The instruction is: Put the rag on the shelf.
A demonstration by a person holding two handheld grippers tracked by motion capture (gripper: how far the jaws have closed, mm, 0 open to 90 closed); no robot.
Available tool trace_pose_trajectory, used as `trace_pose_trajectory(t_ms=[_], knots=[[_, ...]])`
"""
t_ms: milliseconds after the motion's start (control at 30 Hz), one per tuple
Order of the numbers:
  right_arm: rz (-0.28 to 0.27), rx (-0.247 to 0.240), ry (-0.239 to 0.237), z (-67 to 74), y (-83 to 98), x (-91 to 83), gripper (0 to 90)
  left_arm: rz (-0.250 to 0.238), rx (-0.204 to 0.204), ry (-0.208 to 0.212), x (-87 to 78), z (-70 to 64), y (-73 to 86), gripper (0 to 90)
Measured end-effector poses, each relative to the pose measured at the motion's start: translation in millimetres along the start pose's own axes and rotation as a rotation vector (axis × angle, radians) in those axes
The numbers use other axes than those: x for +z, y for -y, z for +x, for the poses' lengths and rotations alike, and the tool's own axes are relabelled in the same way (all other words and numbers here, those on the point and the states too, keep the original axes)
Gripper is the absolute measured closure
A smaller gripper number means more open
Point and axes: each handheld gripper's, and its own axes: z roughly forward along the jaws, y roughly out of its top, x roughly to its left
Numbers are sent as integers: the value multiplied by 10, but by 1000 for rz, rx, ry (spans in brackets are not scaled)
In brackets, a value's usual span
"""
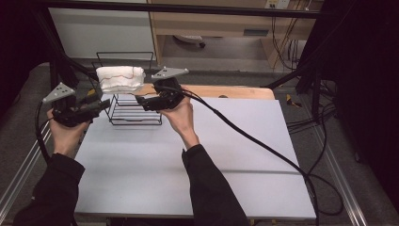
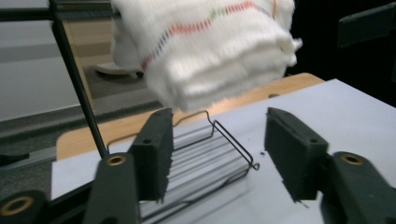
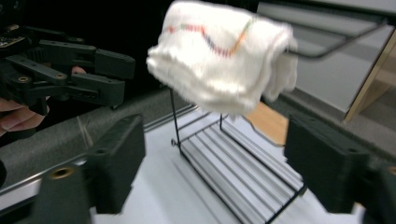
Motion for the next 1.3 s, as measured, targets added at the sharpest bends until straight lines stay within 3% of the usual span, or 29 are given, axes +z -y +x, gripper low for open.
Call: trace_pose_trajectory(t_ms=[167, 367, 600, 833, 1300], knots=[[15, -3, -15, -12, 166, -86, 92, 46, 7, 9, 41, -49, 244, 233], [35, 14, -31, -58, 355, -216, 25, 78, 13, 14, 62, -137, 467, 130], [76, 27, -43, -115, 631, -390, 3, 115, 19, 39, 59, -276, 659, 94], [80, 32, -30, -210, 888, -645, 1, 140, 20, 70, 66, -389, 856, 93], [103, 74, 15, -451, 1460, -1217, 0, 198, 27, 103, 69, -494, 1112, 105]])
